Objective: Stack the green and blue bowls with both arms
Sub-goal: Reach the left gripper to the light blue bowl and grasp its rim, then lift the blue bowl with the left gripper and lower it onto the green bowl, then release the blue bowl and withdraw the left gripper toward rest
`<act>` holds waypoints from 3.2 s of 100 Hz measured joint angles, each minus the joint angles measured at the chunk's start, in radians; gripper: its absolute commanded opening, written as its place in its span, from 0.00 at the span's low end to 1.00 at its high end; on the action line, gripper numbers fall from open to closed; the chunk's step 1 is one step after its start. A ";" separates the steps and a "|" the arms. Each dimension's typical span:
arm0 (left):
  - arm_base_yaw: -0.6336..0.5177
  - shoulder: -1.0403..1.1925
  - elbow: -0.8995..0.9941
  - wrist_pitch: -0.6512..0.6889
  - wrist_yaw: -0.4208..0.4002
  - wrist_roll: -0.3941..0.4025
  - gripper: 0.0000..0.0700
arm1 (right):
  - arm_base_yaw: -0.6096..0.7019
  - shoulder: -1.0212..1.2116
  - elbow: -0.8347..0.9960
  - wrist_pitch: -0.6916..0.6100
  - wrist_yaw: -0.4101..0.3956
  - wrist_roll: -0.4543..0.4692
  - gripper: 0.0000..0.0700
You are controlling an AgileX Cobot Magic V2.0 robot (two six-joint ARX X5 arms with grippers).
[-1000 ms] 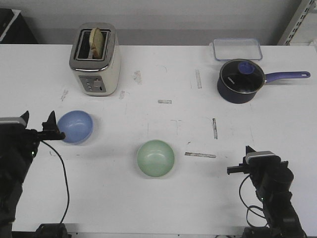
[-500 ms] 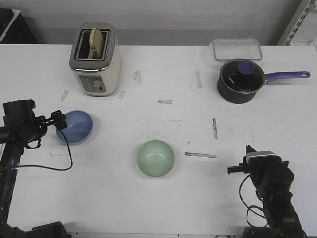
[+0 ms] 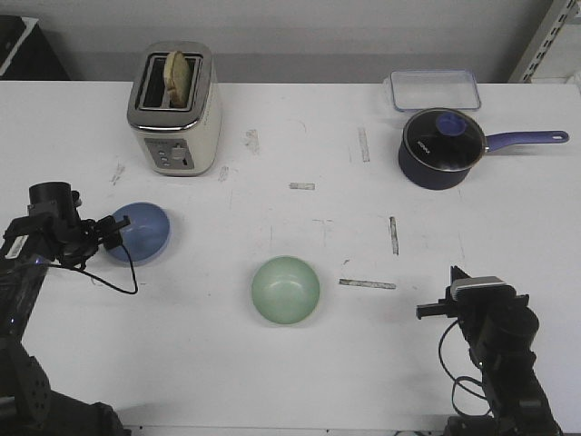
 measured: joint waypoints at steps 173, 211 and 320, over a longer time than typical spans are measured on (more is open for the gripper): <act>-0.856 0.065 0.286 -0.201 0.163 0.208 0.00 | 0.000 0.000 0.000 0.000 0.000 0.000 0.00; -0.859 0.065 0.286 -0.187 0.150 0.208 0.73 | 0.000 0.000 0.000 0.000 0.000 0.000 0.00; -0.526 -0.146 0.342 -0.361 -0.109 0.208 0.00 | 0.000 0.000 0.000 0.000 0.000 0.000 0.00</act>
